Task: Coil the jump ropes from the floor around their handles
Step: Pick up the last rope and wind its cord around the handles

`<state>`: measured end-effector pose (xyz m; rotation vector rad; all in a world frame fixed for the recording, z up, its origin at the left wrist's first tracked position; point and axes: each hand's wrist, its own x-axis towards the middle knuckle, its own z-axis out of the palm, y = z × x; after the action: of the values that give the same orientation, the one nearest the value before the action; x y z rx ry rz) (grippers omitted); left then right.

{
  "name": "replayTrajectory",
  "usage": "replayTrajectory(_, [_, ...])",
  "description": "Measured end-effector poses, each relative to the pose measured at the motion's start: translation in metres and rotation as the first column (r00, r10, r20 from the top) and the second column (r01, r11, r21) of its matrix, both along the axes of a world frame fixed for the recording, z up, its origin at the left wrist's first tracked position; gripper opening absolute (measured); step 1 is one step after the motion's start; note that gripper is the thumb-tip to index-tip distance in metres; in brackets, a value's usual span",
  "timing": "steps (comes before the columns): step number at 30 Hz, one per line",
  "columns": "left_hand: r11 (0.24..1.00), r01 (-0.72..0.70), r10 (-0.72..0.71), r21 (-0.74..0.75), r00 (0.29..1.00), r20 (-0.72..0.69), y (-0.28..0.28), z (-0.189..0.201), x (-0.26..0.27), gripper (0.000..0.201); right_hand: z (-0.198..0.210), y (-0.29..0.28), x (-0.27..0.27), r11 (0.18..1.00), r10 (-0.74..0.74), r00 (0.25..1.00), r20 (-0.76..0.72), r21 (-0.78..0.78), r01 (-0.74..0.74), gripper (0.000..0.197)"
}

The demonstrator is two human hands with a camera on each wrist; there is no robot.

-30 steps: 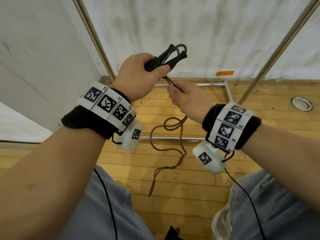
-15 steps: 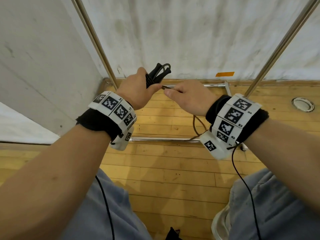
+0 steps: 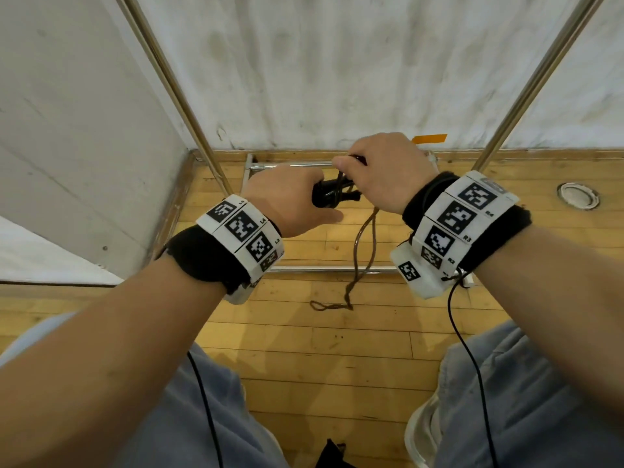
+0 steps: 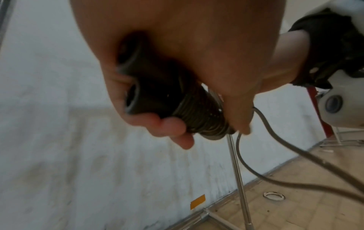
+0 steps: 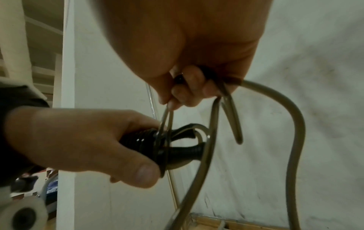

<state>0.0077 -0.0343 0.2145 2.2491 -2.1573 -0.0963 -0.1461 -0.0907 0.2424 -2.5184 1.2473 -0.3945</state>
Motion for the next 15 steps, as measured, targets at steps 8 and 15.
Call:
replayTrajectory(8, [0.989,0.123,-0.136,-0.084,0.977,-0.166,0.007,0.013,-0.004,0.028,0.007,-0.018,-0.012,0.970,-0.100,0.972,0.215,0.238,0.047,0.055])
replayTrajectory(15, [0.966,0.100,-0.198,-0.237,0.877,-0.438,0.026,0.022,0.001,0.026,-0.011,-0.006,-0.006,0.689,-0.197,0.832,0.519,0.677,-0.259,0.042])
